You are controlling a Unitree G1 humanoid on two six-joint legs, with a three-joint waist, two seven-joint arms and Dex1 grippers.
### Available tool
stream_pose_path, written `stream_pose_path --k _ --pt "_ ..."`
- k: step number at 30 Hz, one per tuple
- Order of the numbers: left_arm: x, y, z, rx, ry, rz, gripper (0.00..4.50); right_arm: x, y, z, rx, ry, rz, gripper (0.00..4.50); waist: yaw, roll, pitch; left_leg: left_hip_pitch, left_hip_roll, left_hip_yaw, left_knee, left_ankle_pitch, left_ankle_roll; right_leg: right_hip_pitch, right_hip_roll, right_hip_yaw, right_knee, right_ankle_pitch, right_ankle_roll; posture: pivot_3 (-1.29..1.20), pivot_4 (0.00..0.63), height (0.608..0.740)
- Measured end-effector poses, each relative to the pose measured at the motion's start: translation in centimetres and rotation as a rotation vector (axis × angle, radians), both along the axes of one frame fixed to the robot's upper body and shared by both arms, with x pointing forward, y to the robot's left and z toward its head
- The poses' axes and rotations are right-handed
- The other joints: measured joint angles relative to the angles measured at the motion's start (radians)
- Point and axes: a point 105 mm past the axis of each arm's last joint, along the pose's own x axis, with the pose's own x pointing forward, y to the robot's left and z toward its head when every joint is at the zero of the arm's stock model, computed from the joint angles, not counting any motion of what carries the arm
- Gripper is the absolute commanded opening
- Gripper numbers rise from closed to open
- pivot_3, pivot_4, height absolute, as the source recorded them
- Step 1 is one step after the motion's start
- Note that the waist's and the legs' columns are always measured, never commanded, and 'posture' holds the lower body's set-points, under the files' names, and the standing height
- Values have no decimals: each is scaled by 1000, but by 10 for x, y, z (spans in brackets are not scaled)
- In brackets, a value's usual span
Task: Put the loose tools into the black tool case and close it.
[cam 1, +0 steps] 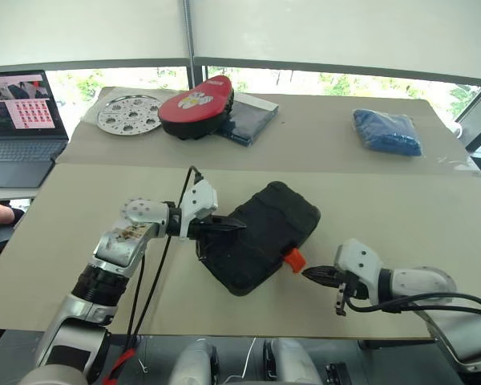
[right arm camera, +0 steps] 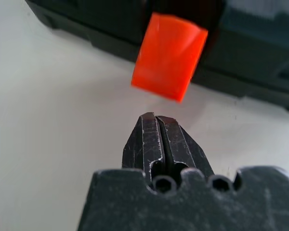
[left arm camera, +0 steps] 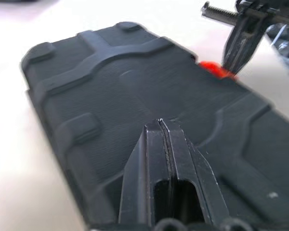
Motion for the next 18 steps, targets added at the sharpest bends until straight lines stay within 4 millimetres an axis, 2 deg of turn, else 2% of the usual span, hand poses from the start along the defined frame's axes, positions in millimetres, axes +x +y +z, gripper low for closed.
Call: stream_pose_path --k 11,18 --pt "-1 -2 -6 44 -22 -12 0 13 10 8 -10 -36 44 38 -2 3 -2 5 1 0 4 -1 2 7 0 -1 0 0 0 0 150 740" --pt "-4 -7 -8 50 -28 -28 0 15 15 3 -28 -19 66 38 -2 6 -3 5 1 0 4 -1 2 7 0 0 0 0 0 0 150 740"
